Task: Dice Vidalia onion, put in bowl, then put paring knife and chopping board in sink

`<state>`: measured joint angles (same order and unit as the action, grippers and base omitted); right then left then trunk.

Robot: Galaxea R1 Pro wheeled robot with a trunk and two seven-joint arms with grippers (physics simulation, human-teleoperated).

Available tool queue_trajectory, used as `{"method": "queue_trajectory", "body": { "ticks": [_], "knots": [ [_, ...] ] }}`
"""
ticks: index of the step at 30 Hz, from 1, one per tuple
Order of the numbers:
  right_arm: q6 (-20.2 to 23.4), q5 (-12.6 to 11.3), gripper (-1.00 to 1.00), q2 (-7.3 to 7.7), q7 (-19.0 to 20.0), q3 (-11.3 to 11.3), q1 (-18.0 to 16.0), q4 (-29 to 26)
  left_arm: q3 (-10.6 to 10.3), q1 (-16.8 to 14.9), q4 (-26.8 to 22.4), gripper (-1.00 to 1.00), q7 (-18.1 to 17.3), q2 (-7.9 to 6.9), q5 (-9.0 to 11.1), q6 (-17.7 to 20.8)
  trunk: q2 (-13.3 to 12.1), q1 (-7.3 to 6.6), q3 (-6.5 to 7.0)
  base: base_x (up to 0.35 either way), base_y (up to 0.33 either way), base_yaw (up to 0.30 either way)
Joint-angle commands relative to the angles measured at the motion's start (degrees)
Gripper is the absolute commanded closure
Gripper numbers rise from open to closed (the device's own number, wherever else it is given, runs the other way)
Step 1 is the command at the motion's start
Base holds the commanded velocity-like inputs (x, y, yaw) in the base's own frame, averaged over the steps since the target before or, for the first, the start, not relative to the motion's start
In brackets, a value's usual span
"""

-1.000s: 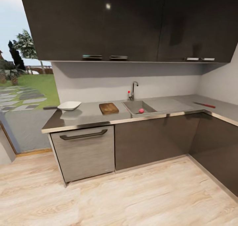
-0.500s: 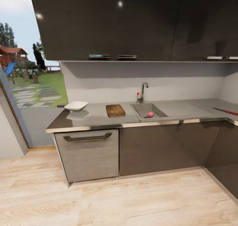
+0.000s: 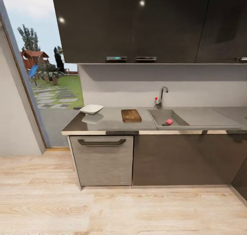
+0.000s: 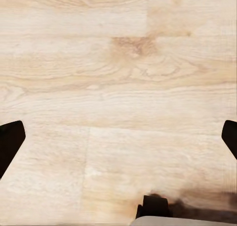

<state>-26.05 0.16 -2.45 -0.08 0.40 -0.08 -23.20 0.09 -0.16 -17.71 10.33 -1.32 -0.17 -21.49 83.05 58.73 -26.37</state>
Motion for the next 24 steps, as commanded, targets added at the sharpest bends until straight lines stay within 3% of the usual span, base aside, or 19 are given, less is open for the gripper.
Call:
{"method": "queue_trajectory", "body": {
  "ticks": [1, 8, 24],
  "knots": [
    [-0.14, 0.01, -1.00, 0.01, -0.01, 0.04, -0.01, -0.01, 0.00, -0.02, -0.02, -1.00, 0.13, 0.00, -0.05, -0.13, 0.03, 0.00, -0.05, 0.001, -0.001, 0.248],
    [-0.14, 0.00, -1.00, 0.15, -0.01, 0.04, -0.01, -0.01, 0.00, -0.02, 0.05, -1.00, 0.13, 0.00, -0.01, -0.13, 0.03, 0.00, -0.05, 0.000, 0.000, 0.204],
    [-0.14, -0.03, -1.00, 0.17, -0.01, 0.04, -0.01, -0.01, 0.00, -0.02, 0.05, -1.00, 0.13, 0.00, -0.07, -0.13, 0.03, 0.00, -0.05, 0.000, -0.027, 0.011]
  ]
}}
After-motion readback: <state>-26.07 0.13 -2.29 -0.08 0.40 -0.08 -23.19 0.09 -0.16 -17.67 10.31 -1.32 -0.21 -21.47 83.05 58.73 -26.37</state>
